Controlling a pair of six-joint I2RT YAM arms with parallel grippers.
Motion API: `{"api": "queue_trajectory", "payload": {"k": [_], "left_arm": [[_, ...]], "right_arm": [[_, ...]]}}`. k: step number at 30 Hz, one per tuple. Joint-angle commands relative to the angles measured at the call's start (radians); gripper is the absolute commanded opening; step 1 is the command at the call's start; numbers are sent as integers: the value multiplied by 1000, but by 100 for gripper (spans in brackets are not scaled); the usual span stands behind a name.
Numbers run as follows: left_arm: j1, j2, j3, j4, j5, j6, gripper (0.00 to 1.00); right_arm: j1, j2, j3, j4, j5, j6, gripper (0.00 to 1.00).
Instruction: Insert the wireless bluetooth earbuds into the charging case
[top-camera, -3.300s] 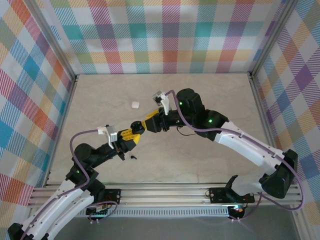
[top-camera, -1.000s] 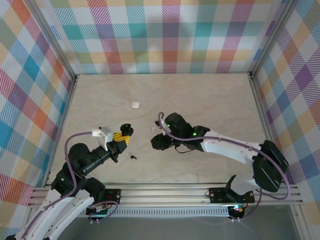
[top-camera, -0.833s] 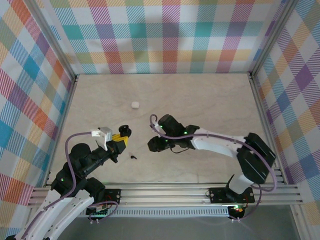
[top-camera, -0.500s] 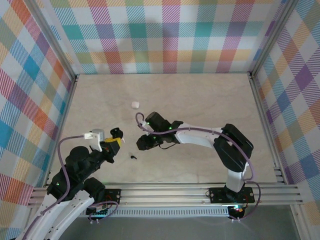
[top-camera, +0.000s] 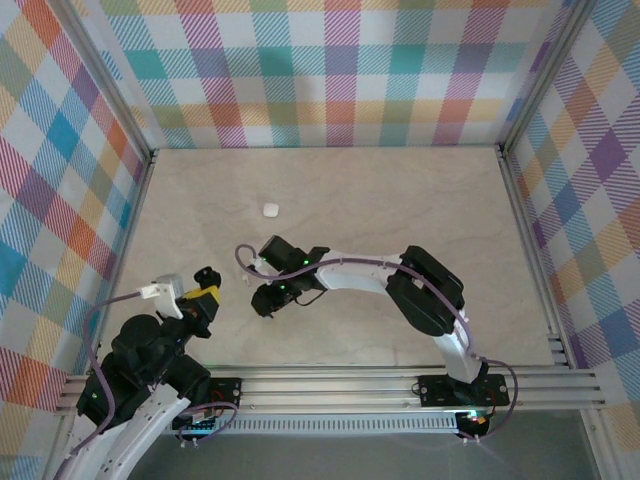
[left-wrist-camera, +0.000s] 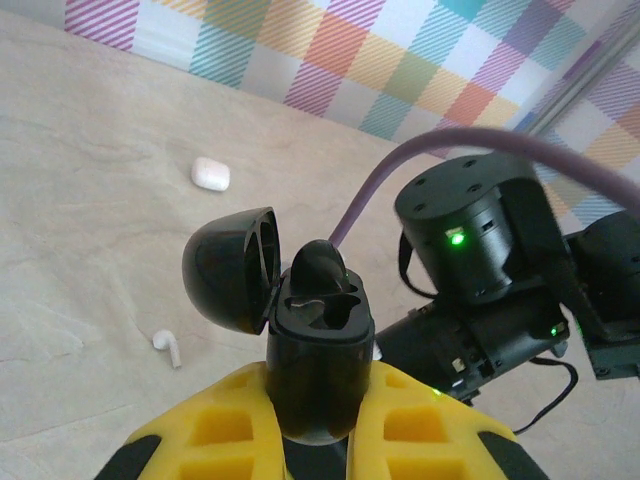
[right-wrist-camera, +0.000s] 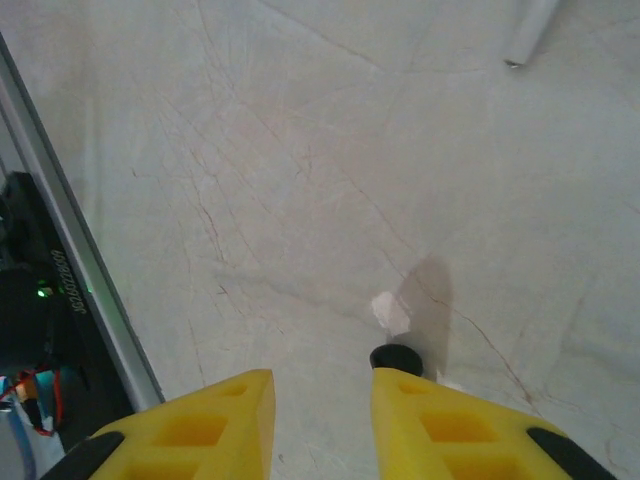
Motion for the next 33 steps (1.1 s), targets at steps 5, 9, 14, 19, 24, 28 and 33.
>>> {"api": "queue_trajectory", "payload": {"k": [5, 9, 14, 19, 24, 28, 33], "left_arm": [[-6, -9, -17, 4, -8, 1, 0], [-6, -11, -27, 9, -26, 1, 0], [-6, -8, -29, 24, -31, 16, 0], [-6, -8, -35, 25, -30, 16, 0], [-6, -5, -40, 31, -16, 16, 0], [-7, 3, -33, 29, -12, 22, 0], [-6, 13, -39, 49, 11, 23, 0]], "right_arm": [[25, 38, 103, -177, 119, -175, 36], [44, 69, 175, -275, 173, -253, 37], [65, 117, 251, -360, 195, -316, 38], [88, 194, 364, -473, 243, -363, 40], [98, 232, 401, -510, 291, -382, 40], [99, 251, 416, -536, 311, -378, 40], [100, 278, 445, -583, 343, -385, 35]]}}
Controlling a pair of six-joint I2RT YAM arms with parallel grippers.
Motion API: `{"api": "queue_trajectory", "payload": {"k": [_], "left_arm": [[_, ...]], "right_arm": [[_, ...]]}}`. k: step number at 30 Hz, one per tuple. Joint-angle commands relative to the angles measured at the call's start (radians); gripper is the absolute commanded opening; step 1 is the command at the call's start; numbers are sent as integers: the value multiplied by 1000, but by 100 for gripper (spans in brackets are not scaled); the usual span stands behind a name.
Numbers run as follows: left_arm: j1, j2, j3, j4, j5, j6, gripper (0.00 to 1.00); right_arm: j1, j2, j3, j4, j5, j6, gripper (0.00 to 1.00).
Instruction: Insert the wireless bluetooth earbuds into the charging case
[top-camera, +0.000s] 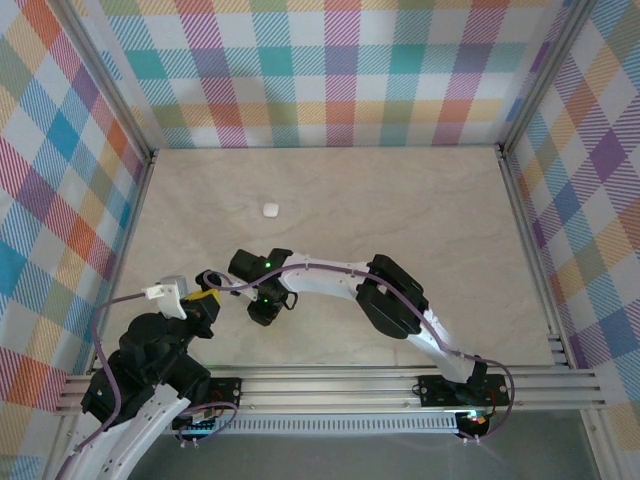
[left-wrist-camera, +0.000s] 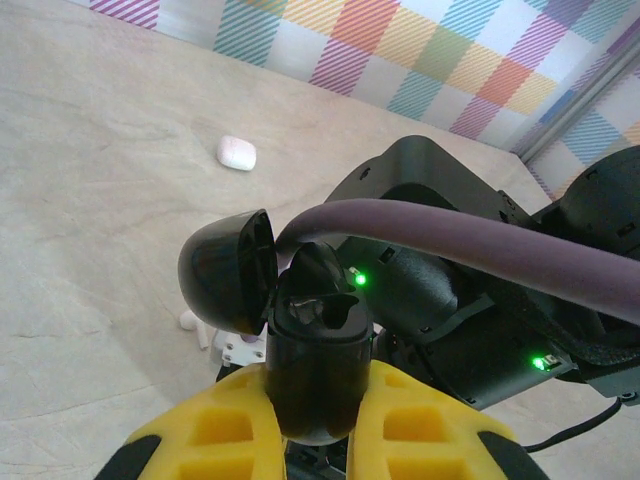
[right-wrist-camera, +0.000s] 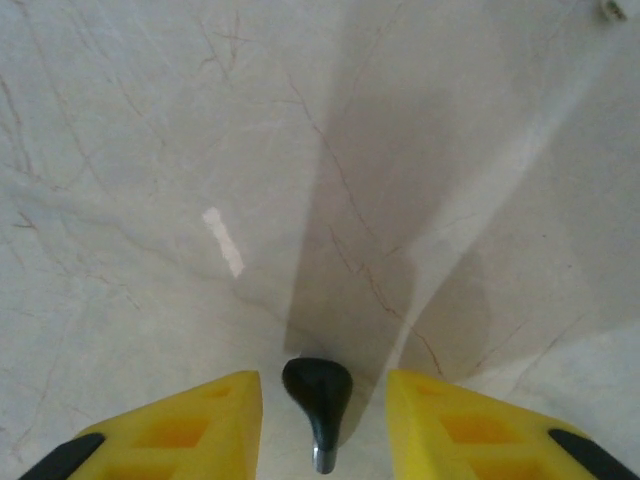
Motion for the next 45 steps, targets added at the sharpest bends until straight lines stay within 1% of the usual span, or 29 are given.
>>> {"api": "queue_trajectory", "payload": {"k": [1, 7, 12, 17, 21, 23, 25, 28, 32, 35, 37, 40, 42, 45], "left_arm": [[-6, 10, -5, 72, 37, 16, 0], [-6, 23, -7, 82, 45, 17, 0], [-6, 44, -5, 94, 63, 16, 0], [-6, 60, -30, 144, 103, 19, 0], [-6, 71, -83, 291, 177, 37, 0], [-6, 88, -114, 378, 221, 50, 0], [-6, 116, -141, 467, 275, 73, 0], [-6, 165, -163, 619, 353, 117, 0], [-6, 222, -168, 718, 395, 174, 0], [-6, 259, -166, 759, 401, 216, 0], [-6, 284, -162, 773, 400, 240, 0], [-6, 323, -154, 788, 423, 266, 0], [-6, 347, -144, 790, 446, 278, 0], [-6, 377, -131, 788, 486, 295, 0]], "right_arm": [[9, 39, 30, -81, 44, -25, 33], [8, 34, 19, -83, 84, -9, 21], [-11, -1, -24, -52, 107, 51, 18], [-79, -103, -165, 6, 120, 148, 18], [-174, -243, -367, 97, 100, 233, 18], [-233, -308, -473, 156, 66, 275, 18], [-303, -362, -576, 208, 6, 310, 18], [-380, -407, -661, 242, -58, 329, 18], [-409, -412, -672, 200, -57, 321, 18], [-409, -393, -665, 166, -49, 334, 21], [-409, -380, -668, 165, -50, 350, 24], [-409, -376, -673, 173, -60, 372, 27], [-409, -379, -671, 166, -62, 379, 31], [-409, -397, -655, 139, -55, 382, 41]]}}
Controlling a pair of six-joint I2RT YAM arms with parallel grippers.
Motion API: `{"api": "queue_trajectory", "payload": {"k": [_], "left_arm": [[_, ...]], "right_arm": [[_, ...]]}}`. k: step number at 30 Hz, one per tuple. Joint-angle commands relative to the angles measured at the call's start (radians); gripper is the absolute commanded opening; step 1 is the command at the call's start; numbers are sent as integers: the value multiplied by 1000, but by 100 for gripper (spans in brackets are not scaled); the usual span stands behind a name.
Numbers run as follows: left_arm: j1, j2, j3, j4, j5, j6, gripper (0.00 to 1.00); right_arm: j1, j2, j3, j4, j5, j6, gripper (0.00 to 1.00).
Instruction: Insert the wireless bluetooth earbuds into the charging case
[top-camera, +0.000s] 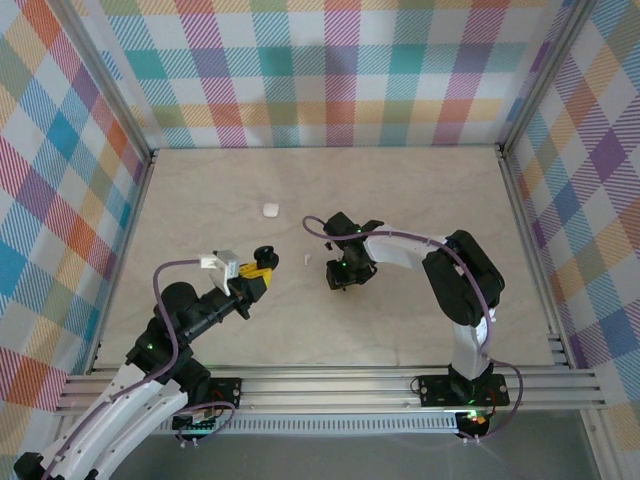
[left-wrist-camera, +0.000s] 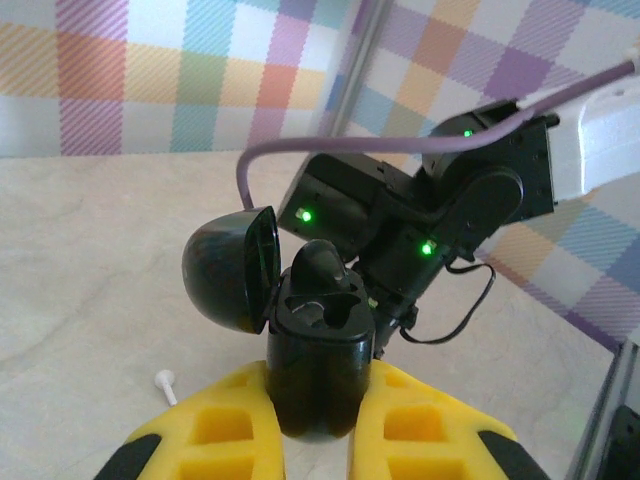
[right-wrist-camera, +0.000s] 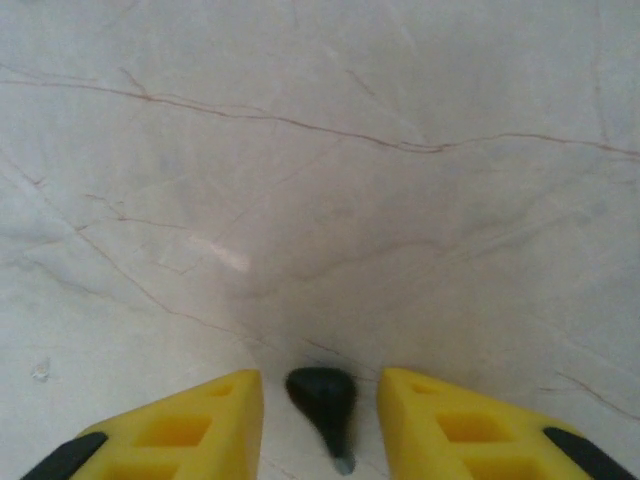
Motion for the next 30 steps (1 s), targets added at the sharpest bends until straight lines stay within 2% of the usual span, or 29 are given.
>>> {"api": "queue_trajectory", "payload": {"k": [1, 8, 11, 17, 22, 30], "left_arm": [[-6, 20, 39, 47, 72, 54, 0], [-6, 15, 47, 23, 101, 79, 0], [-6, 7, 45, 16, 106, 76, 0], [-6, 1, 39, 20, 122, 61, 0], [-6, -44, -14, 115, 153, 44, 0], [-6, -39, -15, 119, 160, 49, 0]], "right_arm": [[9, -4, -1, -87, -10, 24, 43], [-21, -113, 7, -76, -89, 42, 49], [-30, -123, 28, -88, -83, 8, 49], [-30, -46, 120, -208, -56, -119, 46], [-29, 15, 142, -220, 2, -244, 42], [-26, 51, 162, -223, 3, -291, 40]]}}
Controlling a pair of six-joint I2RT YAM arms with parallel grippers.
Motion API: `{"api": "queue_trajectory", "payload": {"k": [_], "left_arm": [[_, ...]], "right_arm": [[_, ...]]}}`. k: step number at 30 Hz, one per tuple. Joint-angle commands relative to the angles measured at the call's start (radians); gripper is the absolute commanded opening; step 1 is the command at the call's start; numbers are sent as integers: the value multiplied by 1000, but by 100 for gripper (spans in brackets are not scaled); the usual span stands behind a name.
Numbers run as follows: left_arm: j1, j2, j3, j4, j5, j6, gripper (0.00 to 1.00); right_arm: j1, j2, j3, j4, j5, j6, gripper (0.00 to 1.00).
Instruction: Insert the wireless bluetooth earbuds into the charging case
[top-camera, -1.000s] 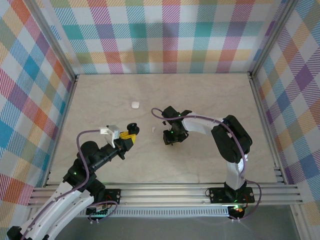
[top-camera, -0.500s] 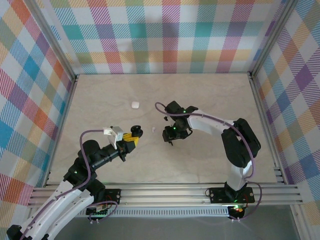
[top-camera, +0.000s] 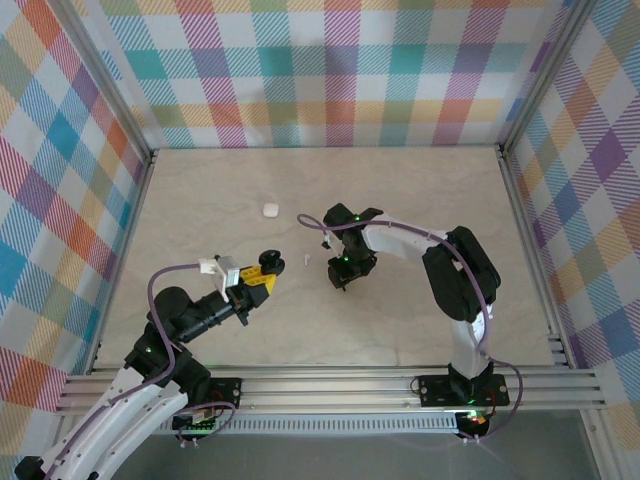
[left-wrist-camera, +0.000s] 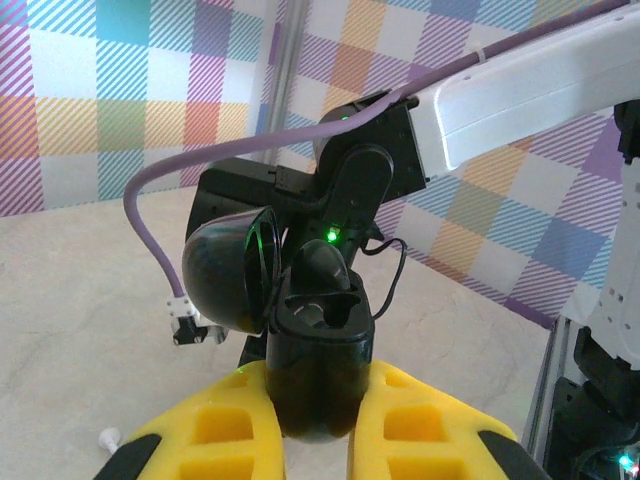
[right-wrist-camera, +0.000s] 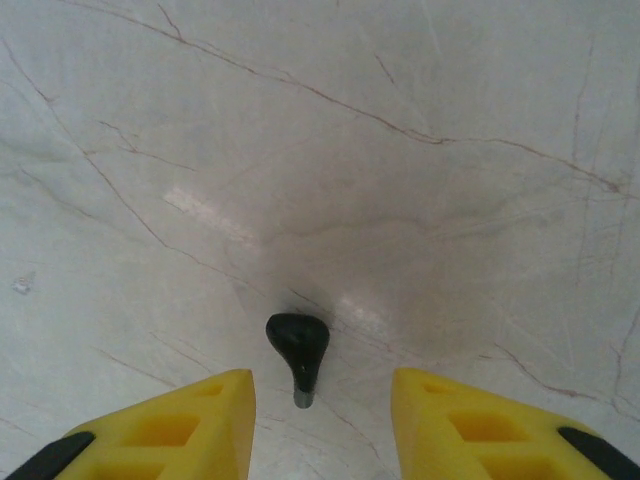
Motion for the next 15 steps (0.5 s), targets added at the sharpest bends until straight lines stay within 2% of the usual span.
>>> {"api": "queue_trajectory", "payload": {"k": [1, 15], "left_arm": [[-6, 14, 0, 50, 32, 2, 0], [-8, 58, 7, 62, 38, -3, 0]], "right_arm": [[2, 21, 40, -34, 6, -46, 40], [32, 93, 96, -62, 7, -68, 39]]}}
